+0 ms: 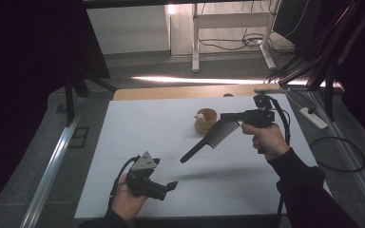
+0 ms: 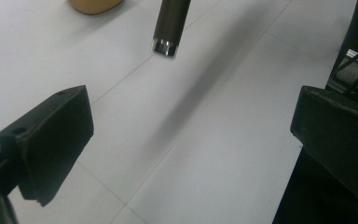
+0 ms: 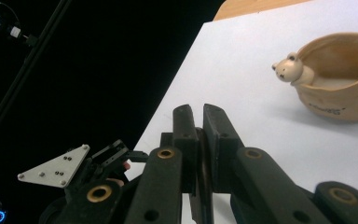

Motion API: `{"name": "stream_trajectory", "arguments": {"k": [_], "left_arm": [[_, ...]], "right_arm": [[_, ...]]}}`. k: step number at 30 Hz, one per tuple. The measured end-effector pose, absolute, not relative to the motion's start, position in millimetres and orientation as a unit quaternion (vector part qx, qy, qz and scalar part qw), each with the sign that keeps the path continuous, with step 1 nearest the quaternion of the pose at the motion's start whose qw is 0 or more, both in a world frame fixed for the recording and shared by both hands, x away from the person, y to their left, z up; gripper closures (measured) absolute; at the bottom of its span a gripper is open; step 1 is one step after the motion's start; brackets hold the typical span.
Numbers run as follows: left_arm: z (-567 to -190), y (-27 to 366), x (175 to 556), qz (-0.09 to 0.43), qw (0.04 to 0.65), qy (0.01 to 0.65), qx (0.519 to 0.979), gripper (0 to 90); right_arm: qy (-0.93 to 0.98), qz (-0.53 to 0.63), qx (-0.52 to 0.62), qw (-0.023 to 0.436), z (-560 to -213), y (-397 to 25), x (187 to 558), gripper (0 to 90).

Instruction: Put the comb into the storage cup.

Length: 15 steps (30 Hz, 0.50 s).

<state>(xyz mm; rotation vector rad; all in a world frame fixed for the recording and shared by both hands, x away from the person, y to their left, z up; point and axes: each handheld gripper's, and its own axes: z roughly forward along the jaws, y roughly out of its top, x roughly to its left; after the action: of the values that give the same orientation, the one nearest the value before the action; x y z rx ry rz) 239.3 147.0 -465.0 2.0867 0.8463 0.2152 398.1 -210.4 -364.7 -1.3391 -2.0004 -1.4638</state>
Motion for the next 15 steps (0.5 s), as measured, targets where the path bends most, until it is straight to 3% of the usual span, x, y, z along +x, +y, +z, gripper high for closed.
{"name": "stream_trajectory", "arguments": {"k": [15], "left_arm": [[-467,168,229,0.083,0.425,0.368,0.823,0.0]], "right_arm": [[-0.692,-0.525,-0.476,0.136,-351,-223,407,84.7]]}}
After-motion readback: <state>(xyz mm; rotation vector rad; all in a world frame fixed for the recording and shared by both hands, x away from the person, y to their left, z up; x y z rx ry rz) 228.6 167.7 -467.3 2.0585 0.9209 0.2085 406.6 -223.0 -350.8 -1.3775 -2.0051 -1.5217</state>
